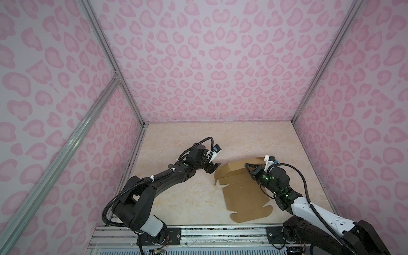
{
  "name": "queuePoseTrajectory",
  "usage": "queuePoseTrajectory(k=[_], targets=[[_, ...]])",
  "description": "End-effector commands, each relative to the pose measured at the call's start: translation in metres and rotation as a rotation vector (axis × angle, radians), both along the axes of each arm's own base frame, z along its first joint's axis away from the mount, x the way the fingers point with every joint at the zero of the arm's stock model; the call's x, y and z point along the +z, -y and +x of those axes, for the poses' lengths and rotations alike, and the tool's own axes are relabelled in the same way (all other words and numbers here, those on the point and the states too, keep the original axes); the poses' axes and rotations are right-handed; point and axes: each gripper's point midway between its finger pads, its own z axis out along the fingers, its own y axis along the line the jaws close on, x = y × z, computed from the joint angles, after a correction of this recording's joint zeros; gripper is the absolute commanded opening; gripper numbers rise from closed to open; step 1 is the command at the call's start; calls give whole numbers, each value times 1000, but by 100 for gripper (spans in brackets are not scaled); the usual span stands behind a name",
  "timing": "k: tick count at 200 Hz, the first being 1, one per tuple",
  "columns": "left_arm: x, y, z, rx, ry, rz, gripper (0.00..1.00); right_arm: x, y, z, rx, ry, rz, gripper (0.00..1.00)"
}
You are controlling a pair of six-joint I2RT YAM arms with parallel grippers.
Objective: Fold the paper box
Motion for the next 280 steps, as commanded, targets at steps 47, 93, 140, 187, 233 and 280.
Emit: queuePoseTrajectory(k=[47, 93, 140, 187, 233, 280], targets=[[5, -4, 0, 21, -32, 25, 77, -14, 6, -4, 51, -60, -140, 0], [0, 5, -14, -32, -132, 1, 75, -9, 5, -5, 62, -35, -147, 0], [1, 13, -39, -108, -222, -20, 73, -9, 6, -8, 76, -13, -143, 0], [-11, 9, -58, -138, -299, 47, 73, -7, 13, -8, 69, 0, -158, 0], [-6, 7, -65, -135, -321, 39, 73, -8, 14, -8, 71, 5, -178, 0], [-5, 10, -78, -155, -383, 19, 73, -2, 14, -8, 73, 27, -169, 0]])
